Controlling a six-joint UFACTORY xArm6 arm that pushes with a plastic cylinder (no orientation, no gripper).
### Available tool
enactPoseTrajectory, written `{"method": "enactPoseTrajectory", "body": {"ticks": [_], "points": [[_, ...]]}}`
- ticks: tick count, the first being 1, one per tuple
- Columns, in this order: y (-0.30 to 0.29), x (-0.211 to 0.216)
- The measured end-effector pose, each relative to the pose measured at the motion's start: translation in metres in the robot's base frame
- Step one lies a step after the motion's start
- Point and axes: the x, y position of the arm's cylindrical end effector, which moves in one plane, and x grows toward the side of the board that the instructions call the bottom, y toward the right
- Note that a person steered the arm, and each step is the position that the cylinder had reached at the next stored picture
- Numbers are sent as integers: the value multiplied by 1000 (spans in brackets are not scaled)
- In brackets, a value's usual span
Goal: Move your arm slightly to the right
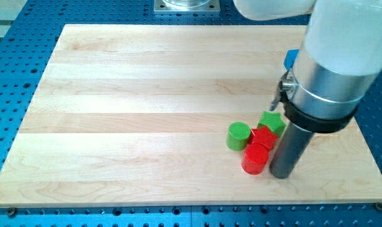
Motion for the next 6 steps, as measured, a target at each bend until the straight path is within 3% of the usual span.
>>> {"method": "enactPoseTrajectory", "body": {"ticks": [6], "points": [[14,15]]}}
